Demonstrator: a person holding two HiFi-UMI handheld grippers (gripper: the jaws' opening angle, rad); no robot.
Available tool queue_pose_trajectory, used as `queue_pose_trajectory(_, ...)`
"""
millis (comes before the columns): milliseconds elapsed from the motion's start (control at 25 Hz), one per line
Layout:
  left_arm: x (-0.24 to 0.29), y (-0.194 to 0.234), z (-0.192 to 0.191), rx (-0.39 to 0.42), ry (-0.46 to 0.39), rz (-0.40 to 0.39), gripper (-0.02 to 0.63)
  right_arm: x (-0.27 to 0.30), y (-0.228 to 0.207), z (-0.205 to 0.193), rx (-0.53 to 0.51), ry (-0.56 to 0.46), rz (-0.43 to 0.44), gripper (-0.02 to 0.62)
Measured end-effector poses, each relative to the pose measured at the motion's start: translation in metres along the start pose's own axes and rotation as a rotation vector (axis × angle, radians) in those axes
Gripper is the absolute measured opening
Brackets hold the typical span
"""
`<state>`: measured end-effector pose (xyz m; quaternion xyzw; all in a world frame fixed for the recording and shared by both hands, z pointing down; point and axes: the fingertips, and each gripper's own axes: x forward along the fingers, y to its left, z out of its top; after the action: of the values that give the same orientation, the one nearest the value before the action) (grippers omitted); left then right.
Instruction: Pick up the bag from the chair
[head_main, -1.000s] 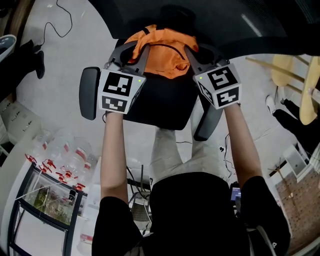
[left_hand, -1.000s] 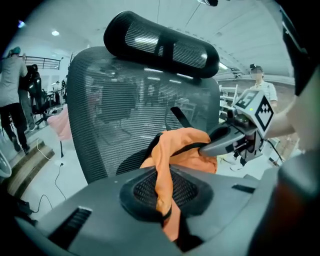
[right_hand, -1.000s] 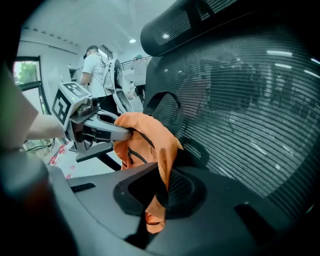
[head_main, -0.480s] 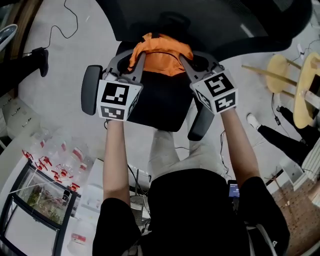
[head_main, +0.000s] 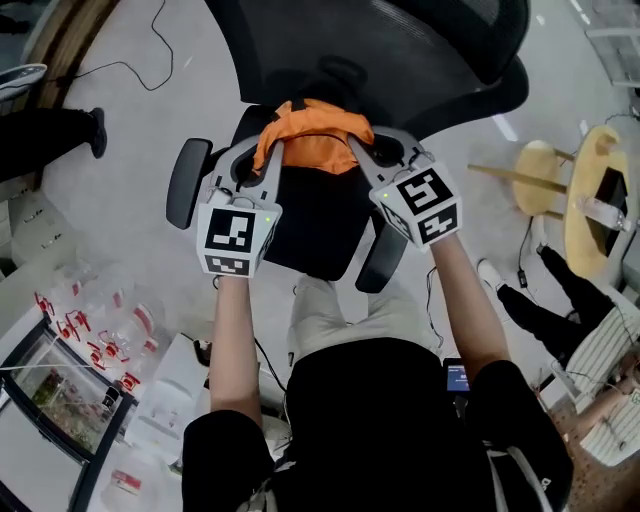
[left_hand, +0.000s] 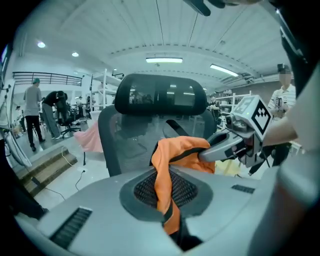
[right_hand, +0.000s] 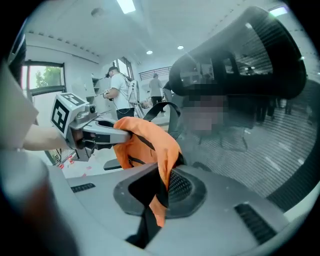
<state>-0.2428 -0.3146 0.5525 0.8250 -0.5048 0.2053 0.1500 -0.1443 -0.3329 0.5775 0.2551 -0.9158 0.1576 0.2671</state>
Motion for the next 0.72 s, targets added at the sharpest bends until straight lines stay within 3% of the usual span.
queue_pose_trajectory(720,-0.087,-0.061,0.114,-0.06,-0.138,0.253,0.023,-0.106,0.013,0.103,-0.105,-0.184,0.069,0.011)
